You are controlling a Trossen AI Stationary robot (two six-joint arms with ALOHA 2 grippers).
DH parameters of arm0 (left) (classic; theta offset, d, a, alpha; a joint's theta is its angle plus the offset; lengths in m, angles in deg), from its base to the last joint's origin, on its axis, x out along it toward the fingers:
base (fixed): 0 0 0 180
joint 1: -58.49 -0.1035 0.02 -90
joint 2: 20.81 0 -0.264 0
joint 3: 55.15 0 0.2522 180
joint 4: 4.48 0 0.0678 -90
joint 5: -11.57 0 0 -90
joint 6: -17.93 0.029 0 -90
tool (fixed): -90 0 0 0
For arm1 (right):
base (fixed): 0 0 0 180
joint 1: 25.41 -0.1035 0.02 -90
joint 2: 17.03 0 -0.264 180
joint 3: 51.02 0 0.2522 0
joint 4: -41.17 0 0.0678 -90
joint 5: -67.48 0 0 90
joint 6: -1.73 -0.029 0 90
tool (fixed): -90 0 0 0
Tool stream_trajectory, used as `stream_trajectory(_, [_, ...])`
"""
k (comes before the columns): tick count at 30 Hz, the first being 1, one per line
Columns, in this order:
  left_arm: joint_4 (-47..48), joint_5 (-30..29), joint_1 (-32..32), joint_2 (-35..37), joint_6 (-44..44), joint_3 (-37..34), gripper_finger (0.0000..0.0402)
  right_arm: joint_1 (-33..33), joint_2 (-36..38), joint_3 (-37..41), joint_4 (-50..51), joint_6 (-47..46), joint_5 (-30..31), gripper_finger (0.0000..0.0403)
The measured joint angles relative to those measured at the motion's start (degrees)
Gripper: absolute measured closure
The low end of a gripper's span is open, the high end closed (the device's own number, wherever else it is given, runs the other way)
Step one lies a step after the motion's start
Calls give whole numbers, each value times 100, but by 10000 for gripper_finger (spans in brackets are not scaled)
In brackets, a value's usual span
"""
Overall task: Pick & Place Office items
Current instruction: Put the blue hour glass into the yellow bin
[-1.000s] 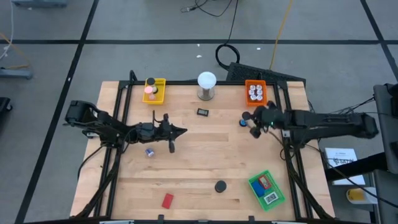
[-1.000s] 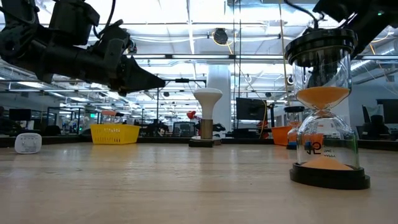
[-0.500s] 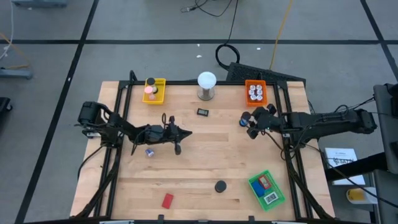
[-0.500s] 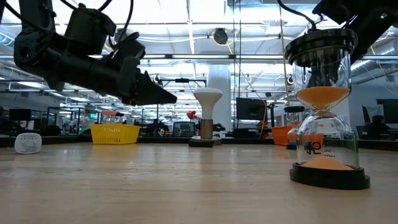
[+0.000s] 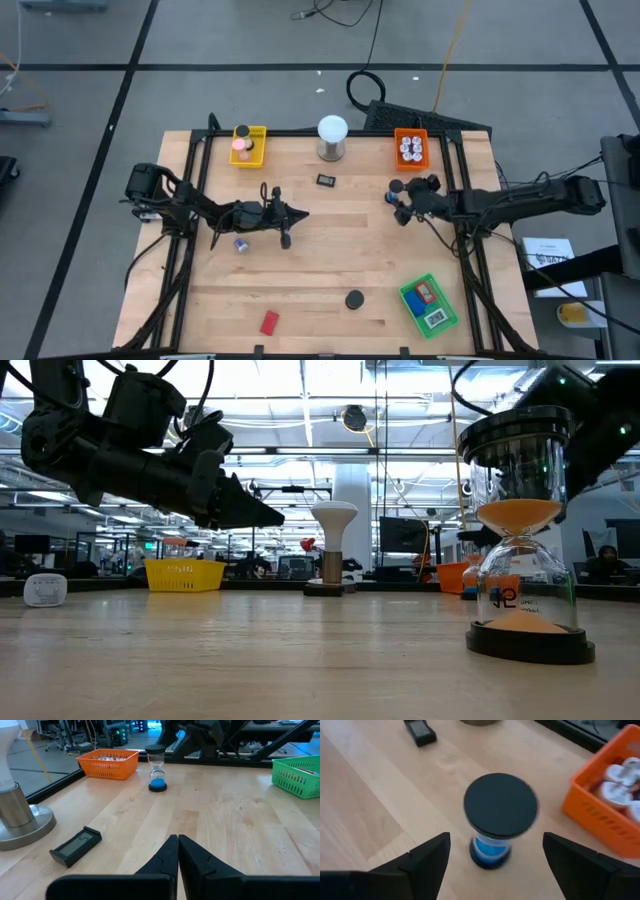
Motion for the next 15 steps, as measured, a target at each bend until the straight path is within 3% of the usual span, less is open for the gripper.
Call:
stream_trajectory(5, [0, 0, 0, 0, 17, -2, 398, 123, -111, 783, -1756, 483, 41, 99])
stream_trajectory(9, [-4, 0, 0, 2, 17, -2, 384, 201, -290, 1370, -3300, 1006, 283, 116])
stream_trajectory(15, [-40, -2, 0, 2, 17, -4, 397, 200, -566, 1794, -4719, 1383, 189, 170])
